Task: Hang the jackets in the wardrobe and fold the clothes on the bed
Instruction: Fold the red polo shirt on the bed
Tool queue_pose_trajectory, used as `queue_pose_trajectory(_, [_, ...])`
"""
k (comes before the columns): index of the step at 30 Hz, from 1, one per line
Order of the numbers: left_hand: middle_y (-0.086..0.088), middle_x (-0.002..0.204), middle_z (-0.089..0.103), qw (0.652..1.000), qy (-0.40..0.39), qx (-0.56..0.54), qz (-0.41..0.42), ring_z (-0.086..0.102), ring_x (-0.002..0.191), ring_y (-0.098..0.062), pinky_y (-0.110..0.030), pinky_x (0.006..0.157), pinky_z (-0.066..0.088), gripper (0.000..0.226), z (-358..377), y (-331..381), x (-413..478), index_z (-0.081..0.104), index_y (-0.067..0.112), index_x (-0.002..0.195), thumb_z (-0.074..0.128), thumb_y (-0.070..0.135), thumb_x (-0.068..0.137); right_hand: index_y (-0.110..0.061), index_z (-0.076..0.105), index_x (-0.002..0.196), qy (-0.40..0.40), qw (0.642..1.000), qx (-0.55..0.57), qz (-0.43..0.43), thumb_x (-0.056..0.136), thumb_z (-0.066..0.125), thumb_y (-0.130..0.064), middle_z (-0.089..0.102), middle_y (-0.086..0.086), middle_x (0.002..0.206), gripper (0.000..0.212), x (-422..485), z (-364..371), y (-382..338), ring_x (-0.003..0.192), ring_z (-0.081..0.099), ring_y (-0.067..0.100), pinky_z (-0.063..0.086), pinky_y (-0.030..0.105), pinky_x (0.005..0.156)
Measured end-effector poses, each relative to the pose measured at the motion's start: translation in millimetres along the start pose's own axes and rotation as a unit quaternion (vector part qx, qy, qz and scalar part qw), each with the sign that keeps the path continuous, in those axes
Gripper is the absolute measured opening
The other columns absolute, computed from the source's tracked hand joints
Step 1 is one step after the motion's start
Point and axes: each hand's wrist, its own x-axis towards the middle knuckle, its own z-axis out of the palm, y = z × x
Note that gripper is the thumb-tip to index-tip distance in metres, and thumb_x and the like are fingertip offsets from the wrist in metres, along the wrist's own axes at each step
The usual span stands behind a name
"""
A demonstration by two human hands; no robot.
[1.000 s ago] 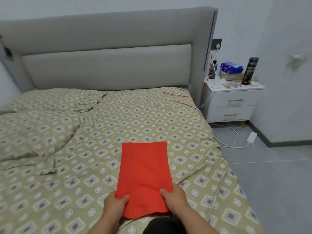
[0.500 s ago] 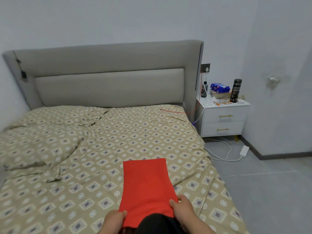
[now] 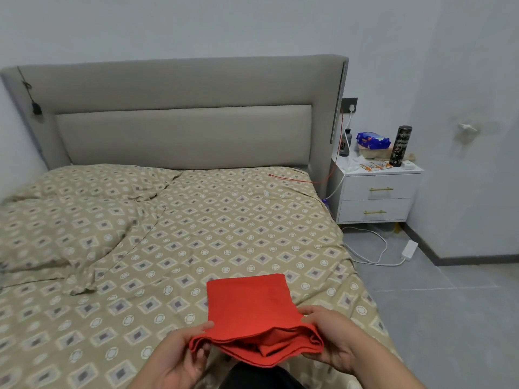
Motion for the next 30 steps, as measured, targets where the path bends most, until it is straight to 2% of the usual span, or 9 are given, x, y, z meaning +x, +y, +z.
queue_pose_trajectory(4, [-0.026,0.092,0.069,0.990,-0.049,-0.126,0.023,0.071,0.065,-0.037,-0.034,0.047,0.058,0.048,-1,4,23,0.058,-0.013,0.104,0.019,-0.012,0.076,0.000,0.057,0.118,-0.056,0.989,0.140,-0.003,0.077,0.022,0.017,0.070,0.023,0.108,0.056,15,-14,-3,0.079,0.072,0.038,0.060,0.044,0.060])
queue_pose_trajectory(7, [-0.015,0.110,0.068,0.998,0.012,-0.041,0.054,0.066,0.094,-0.028,-0.022,0.044,0.054,0.044,3,10,49,0.055,-0.005,0.111,0.028,-0.024,0.081,-0.012,0.058,0.128,0.028,0.995,-0.008,-0.097,0.083,0.035,0.020,0.070,0.007,0.108,0.060,39,-13,-4,0.085,0.072,0.020,0.057,0.030,0.065])
queue_pose_trajectory(9, [-0.010,0.093,0.072,0.992,0.056,0.079,0.075,0.067,0.078,-0.016,-0.015,0.036,0.043,0.029,11,14,62,0.060,-0.002,0.106,0.050,-0.017,0.084,-0.017,0.056,0.133,0.068,0.974,-0.152,-0.152,0.082,0.064,0.009,0.063,0.002,0.096,0.057,56,-8,-5,0.079,0.066,0.009,0.052,0.020,0.069])
queue_pose_trajectory(11, [-0.008,0.070,0.065,0.974,0.108,0.169,0.101,0.059,0.053,-0.008,-0.013,0.031,0.031,0.011,16,17,76,0.062,0.002,0.096,0.062,-0.004,0.087,-0.022,0.055,0.131,0.087,0.947,-0.263,-0.165,0.079,0.081,-0.017,0.058,0.000,0.109,0.059,75,-1,-7,0.090,0.062,0.005,0.049,0.016,0.077])
queue_pose_trajectory(15, [0.000,0.047,0.045,0.930,0.156,0.294,0.157,0.034,0.036,-0.008,-0.017,0.032,0.025,0.012,17,25,106,0.061,0.006,0.081,0.067,0.007,0.090,-0.023,0.059,0.104,0.166,0.915,-0.329,-0.163,0.073,0.081,-0.046,0.060,-0.006,0.110,0.044,108,17,-18,0.091,0.058,0.006,0.042,0.020,0.074])
queue_pose_trajectory(19, [-0.004,0.059,0.062,0.922,0.160,0.288,0.202,0.051,0.050,-0.013,-0.021,0.050,0.039,0.009,14,33,126,0.070,0.005,0.080,0.070,0.010,0.088,-0.015,0.062,0.098,0.171,0.925,-0.316,-0.127,0.081,0.075,-0.039,0.068,-0.003,0.098,0.032,135,12,-19,0.087,0.065,0.014,0.049,0.030,0.075])
queue_pose_trajectory(23, [-0.014,0.074,0.068,0.907,0.246,0.279,0.199,0.058,0.065,-0.024,-0.034,0.065,0.045,0.014,-1,35,158,0.069,0.001,0.080,0.069,0.012,0.089,-0.014,0.065,0.089,0.272,0.944,-0.145,-0.119,0.087,0.068,-0.028,0.071,0.005,0.091,0.014,152,1,-4,0.081,0.067,0.021,0.054,0.037,0.079])
queue_pose_trajectory(26, [-0.009,0.072,0.066,0.869,0.287,0.357,0.188,0.061,0.065,-0.024,-0.033,0.062,0.046,0.025,-3,27,180,0.066,0.003,0.077,0.064,0.022,0.092,-0.013,0.062,0.088,0.313,0.930,-0.173,-0.085,0.090,0.065,-0.032,0.069,0.007,0.096,0.020,167,0,2,0.082,0.063,0.022,0.049,0.035,0.079])
queue_pose_trajectory(30, [-0.009,0.087,0.065,0.818,0.322,0.422,0.221,0.061,0.080,-0.030,-0.042,0.082,0.050,0.024,5,21,174,0.053,0.007,0.087,0.056,0.030,0.097,-0.003,0.059,0.111,0.345,0.896,-0.273,-0.054,0.092,0.060,-0.045,0.066,0.013,0.111,0.045,171,3,-9,0.102,0.062,0.033,0.044,0.033,0.081])
